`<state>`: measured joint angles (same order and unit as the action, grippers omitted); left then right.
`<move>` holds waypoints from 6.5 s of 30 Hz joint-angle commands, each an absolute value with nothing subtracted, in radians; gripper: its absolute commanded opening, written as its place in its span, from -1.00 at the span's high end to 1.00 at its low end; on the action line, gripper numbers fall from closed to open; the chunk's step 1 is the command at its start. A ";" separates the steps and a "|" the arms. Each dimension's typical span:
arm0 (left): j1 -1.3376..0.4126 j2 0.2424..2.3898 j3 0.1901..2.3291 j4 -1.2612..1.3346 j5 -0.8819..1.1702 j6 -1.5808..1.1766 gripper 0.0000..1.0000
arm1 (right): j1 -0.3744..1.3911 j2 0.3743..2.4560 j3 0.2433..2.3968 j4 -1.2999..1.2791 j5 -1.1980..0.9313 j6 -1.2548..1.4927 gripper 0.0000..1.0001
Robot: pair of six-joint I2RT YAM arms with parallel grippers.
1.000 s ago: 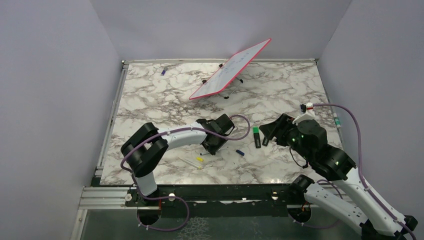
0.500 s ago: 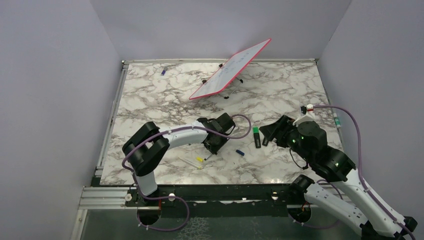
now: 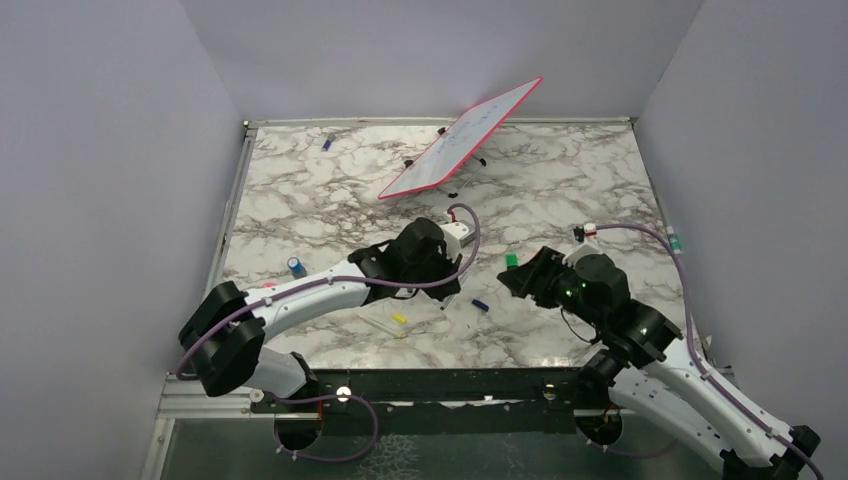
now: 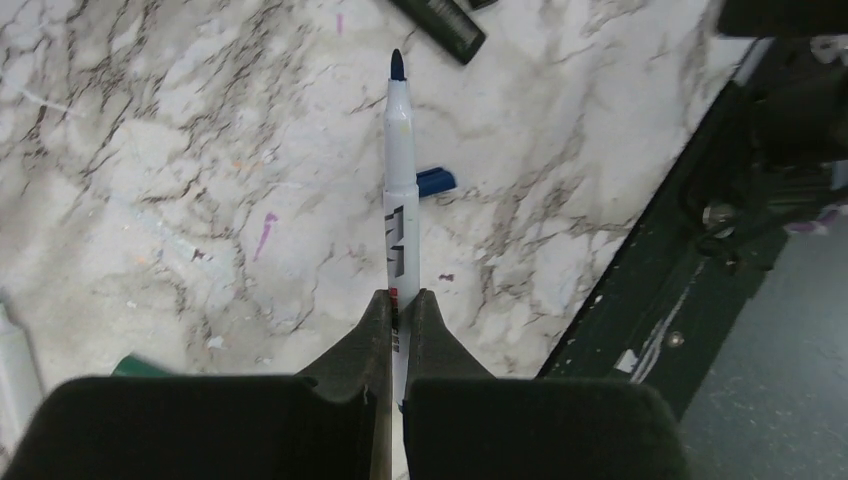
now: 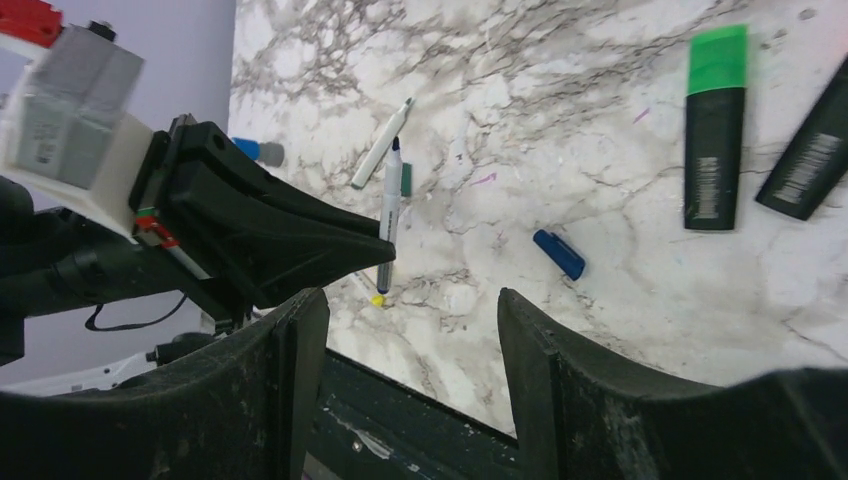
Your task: Insert the pens into the pen caps
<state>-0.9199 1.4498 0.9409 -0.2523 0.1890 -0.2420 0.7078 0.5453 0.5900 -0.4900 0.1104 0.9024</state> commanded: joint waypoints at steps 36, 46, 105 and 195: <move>-0.916 1.237 0.802 0.250 0.573 -0.539 0.39 | 0.710 0.748 0.547 0.031 -0.205 0.924 0.88; -0.907 1.269 0.798 0.264 0.610 -0.586 0.55 | 0.711 0.707 0.526 0.103 -0.237 0.928 0.88; -0.757 0.905 0.669 0.073 0.341 -0.330 1.00 | 0.713 1.231 0.719 -0.456 0.015 0.670 -0.29; -0.769 0.914 0.643 0.032 0.297 -0.332 1.00 | 0.871 1.764 0.932 -0.552 0.191 0.769 0.60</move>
